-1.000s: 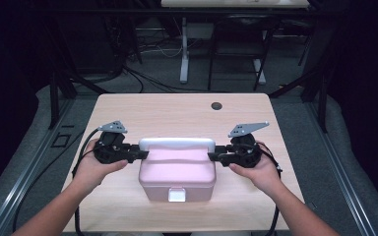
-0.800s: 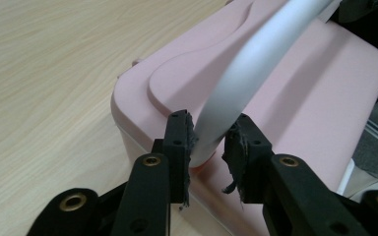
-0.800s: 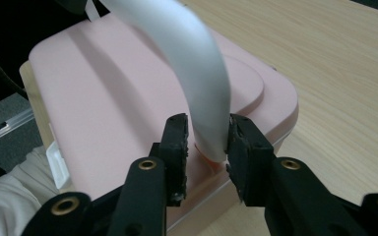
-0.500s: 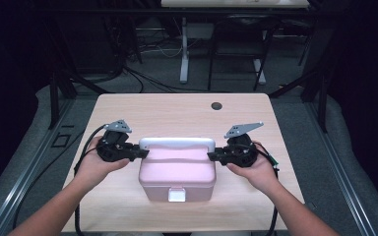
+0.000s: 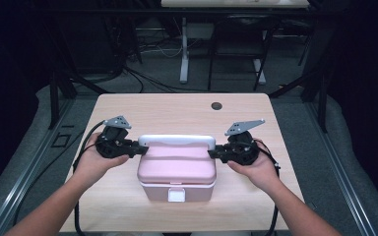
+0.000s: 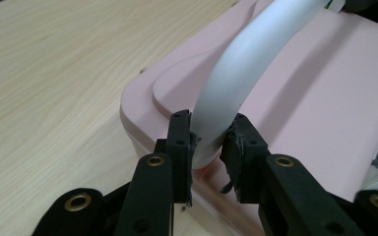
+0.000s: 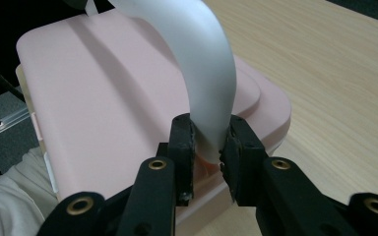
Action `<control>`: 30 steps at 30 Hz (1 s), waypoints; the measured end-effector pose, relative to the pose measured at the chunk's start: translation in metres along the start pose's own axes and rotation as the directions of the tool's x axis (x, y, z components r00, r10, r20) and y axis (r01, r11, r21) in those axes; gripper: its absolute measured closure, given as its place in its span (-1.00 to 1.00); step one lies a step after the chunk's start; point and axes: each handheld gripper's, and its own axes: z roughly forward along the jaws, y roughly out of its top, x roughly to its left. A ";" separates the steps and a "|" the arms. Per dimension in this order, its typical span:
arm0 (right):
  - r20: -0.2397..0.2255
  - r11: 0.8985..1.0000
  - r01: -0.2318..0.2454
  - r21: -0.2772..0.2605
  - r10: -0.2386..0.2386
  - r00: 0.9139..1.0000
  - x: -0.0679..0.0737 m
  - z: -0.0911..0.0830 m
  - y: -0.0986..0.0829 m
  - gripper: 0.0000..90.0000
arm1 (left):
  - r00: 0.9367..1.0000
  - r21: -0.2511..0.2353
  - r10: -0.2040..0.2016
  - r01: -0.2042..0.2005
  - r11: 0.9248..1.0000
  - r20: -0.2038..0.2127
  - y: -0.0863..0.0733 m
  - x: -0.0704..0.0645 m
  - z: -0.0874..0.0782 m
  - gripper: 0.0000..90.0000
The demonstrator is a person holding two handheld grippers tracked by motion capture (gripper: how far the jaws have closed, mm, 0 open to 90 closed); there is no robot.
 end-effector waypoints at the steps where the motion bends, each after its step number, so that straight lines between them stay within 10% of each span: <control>1: 0.000 1.000 -0.002 0.000 0.002 1.000 0.000 -0.001 0.001 0.67 | 1.000 0.001 -0.003 0.003 1.000 -0.001 0.001 0.000 -0.001 0.62; 17: -0.005 0.999 -0.032 -0.012 0.032 0.999 -0.002 -0.005 0.005 0.68 | 1.000 -0.050 -0.022 0.022 0.998 0.000 -0.031 -0.004 -0.043 0.52; 30: -0.021 0.997 -0.076 -0.020 0.076 0.997 -0.007 -0.009 0.012 0.67 | 0.999 0.013 0.003 -0.004 1.000 0.053 -0.057 -0.015 -0.027 0.91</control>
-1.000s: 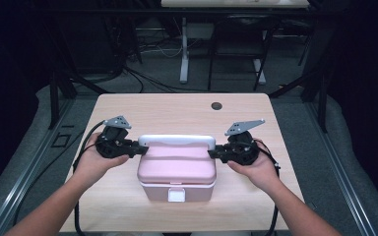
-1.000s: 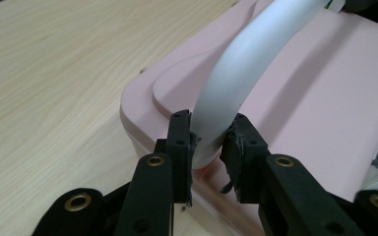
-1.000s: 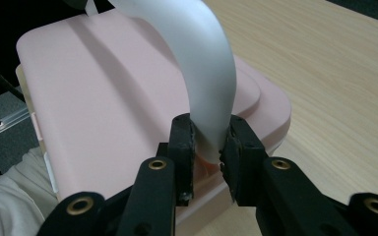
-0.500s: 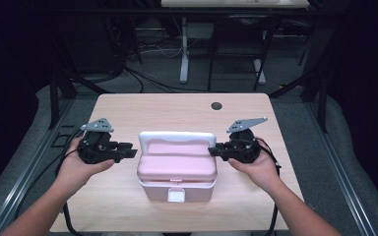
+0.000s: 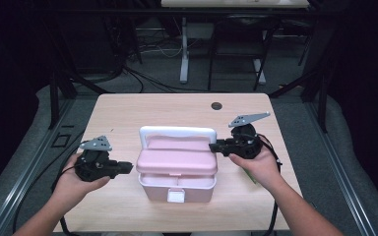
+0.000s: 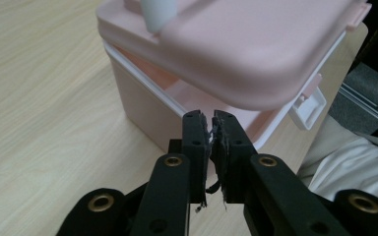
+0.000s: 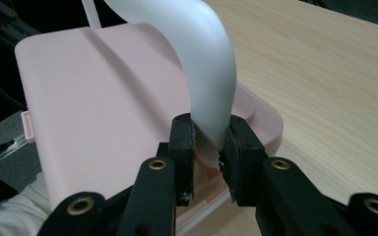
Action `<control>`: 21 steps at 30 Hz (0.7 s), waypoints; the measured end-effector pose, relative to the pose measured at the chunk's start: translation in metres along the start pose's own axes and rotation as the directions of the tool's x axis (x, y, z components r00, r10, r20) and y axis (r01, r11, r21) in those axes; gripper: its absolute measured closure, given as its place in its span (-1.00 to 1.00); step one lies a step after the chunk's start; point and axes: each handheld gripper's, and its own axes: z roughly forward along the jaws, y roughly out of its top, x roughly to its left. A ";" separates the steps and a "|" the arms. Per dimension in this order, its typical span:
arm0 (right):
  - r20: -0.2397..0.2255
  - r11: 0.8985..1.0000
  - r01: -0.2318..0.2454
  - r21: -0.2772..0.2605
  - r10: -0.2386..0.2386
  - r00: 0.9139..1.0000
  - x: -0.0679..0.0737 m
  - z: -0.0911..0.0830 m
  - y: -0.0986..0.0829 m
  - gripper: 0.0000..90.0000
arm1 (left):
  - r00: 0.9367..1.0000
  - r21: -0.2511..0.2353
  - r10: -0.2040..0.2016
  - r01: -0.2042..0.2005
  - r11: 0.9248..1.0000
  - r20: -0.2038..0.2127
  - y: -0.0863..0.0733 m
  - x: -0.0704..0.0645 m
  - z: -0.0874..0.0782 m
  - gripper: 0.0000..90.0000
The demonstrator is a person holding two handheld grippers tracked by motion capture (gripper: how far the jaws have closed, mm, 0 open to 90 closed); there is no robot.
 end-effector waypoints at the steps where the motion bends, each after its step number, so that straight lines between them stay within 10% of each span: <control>1: 0.005 1.000 -0.003 -0.003 0.003 1.000 0.000 0.000 0.000 0.67 | 1.000 0.003 0.004 -0.004 1.000 0.007 0.000 -0.001 0.002 0.94; 21: 0.005 1.000 -0.013 -0.006 0.013 1.000 -0.002 -0.001 0.002 0.67 | 0.998 0.025 0.020 -0.021 0.999 0.060 0.013 -0.014 0.035 1.00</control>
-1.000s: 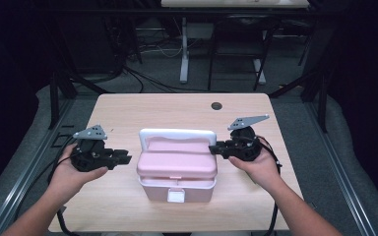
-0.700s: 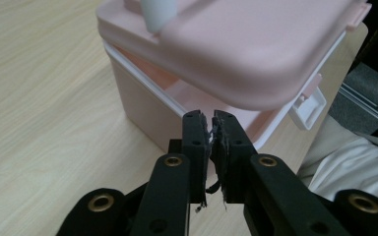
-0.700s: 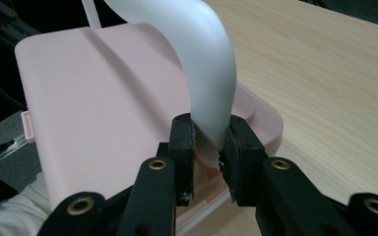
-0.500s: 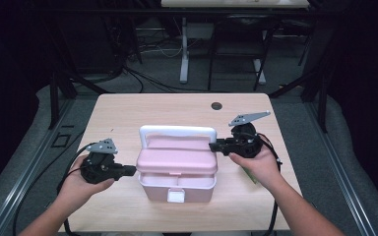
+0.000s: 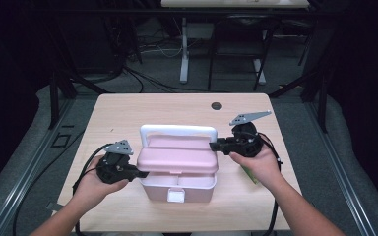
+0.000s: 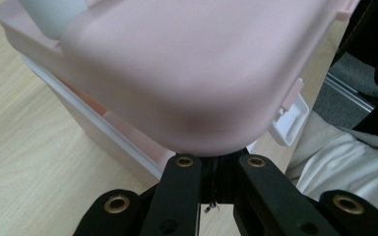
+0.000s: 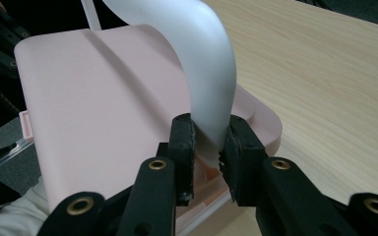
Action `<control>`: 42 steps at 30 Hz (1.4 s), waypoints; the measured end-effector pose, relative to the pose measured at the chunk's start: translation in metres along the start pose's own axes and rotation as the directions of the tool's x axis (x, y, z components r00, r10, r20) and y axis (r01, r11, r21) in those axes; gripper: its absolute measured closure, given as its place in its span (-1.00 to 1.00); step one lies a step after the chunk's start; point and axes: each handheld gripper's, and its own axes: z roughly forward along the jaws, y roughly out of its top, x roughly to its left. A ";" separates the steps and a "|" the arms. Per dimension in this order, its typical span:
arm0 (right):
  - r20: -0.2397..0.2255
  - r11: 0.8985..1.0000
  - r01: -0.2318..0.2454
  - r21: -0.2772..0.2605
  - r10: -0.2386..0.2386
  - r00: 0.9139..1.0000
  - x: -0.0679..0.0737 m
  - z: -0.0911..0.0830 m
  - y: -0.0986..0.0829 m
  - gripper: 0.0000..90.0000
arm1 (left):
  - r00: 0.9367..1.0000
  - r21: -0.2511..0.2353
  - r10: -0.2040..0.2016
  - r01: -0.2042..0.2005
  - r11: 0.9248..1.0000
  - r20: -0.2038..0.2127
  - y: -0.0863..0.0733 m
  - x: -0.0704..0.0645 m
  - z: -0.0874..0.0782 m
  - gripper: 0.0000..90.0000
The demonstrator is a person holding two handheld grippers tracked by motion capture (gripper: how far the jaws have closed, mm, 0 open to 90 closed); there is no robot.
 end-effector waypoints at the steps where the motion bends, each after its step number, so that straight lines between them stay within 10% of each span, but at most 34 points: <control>1: -0.002 1.000 0.000 -0.002 0.000 1.000 0.000 0.000 0.000 0.67 | 1.000 -0.004 -0.004 0.004 1.000 0.000 0.000 0.001 0.000 1.00; 30: 0.074 1.000 0.006 -0.012 -0.005 0.997 0.004 -0.035 -0.028 0.85 | 1.000 -0.019 -0.011 0.011 1.000 -0.011 0.014 0.002 -0.010 1.00; 42: 0.012 0.999 0.026 0.026 -0.026 1.000 0.026 -0.008 -0.054 0.93 | 1.000 -0.042 -0.015 0.014 0.999 -0.024 0.028 0.006 -0.017 1.00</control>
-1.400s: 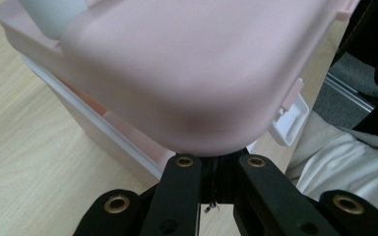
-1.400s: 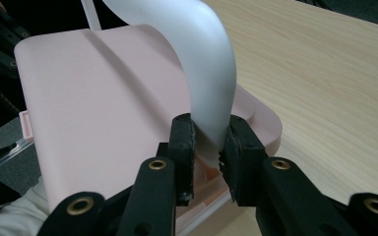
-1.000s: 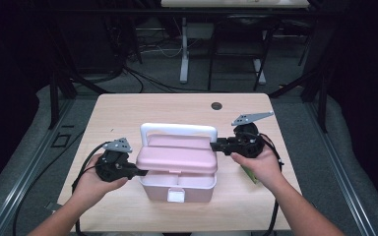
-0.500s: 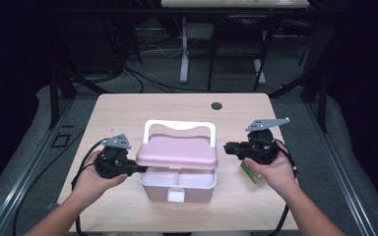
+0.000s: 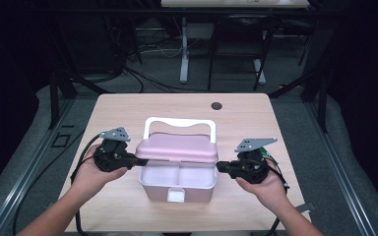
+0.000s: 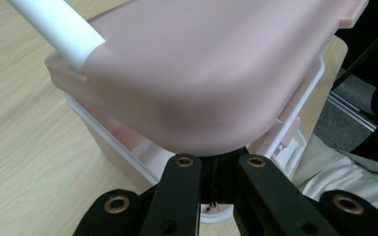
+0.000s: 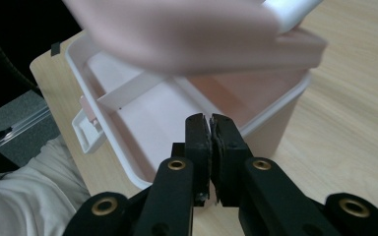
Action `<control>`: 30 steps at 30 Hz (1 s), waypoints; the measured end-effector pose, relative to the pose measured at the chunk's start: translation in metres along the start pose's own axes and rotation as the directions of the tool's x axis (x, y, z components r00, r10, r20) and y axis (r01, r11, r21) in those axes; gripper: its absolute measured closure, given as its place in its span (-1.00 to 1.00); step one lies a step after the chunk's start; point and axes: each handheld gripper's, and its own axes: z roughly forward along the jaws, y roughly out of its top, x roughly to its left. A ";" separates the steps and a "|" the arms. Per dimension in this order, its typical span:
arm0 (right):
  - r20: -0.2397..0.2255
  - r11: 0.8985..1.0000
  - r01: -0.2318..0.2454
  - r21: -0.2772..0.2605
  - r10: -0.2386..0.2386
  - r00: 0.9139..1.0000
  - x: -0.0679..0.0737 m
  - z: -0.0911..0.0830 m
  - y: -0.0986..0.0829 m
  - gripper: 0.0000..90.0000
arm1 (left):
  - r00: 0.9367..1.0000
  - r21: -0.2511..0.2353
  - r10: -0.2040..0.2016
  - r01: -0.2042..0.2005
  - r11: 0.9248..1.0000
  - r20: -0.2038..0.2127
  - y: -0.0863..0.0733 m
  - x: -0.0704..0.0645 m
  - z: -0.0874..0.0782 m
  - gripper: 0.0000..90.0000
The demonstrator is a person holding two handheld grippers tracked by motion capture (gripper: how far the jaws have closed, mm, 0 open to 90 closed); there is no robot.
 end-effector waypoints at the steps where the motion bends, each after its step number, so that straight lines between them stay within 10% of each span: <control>1: -0.002 1.000 0.001 0.009 -0.001 1.000 0.001 0.002 -0.001 0.93 | 1.000 -0.001 0.000 0.000 1.000 -0.003 0.002 0.001 -0.001 1.00; 30: -0.069 0.992 0.085 0.095 -0.078 0.995 0.023 0.043 -0.014 1.00 | 0.999 -0.023 -0.018 0.017 1.000 -0.043 0.030 0.010 -0.009 1.00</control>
